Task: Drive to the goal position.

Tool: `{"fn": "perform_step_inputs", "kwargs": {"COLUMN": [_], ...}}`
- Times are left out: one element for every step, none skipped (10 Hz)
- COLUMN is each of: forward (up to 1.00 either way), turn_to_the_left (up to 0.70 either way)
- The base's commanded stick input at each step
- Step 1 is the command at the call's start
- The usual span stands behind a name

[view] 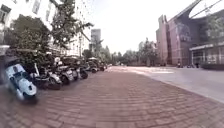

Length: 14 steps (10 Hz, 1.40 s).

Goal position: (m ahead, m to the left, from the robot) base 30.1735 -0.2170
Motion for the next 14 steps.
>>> {"fn": "perform_step_inputs", "kwargs": {"forward": [0.70,0.70,0.70,0.70,0.70,0.70,0.70,0.70,0.70,0.70,0.70,0.70,0.70,0.70], "turn_to_the_left": [0.00,0.00,0.03,0.10,0.14,0.14,0.14,0.05,0.00,0.00,0.00,0.00,0.00,0.00]}}
